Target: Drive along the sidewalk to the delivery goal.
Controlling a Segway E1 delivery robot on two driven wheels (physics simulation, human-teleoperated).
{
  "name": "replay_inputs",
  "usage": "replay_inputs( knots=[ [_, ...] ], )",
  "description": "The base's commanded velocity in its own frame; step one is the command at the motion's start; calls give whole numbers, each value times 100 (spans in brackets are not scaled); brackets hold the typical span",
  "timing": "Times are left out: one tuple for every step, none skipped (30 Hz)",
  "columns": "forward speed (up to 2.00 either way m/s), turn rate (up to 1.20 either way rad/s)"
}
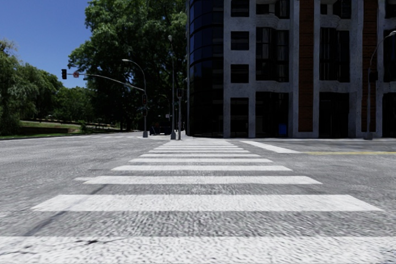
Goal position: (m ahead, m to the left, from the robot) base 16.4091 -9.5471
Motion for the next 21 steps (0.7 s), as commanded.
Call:
replay_inputs(
  knots=[
    [126,0],
    [126,0],
    [126,0],
    [126,0],
    [126,0],
    [126,0],
    [126,0],
    [126,0],
    [126,0],
    [126,0],
    [126,0],
    [126,0],
    [126,0],
    [126,0],
    [126,0],
    [126,0],
    [126,0],
    [126,0],
    [126,0],
    [126,0],
    [126,0]
  ],
)
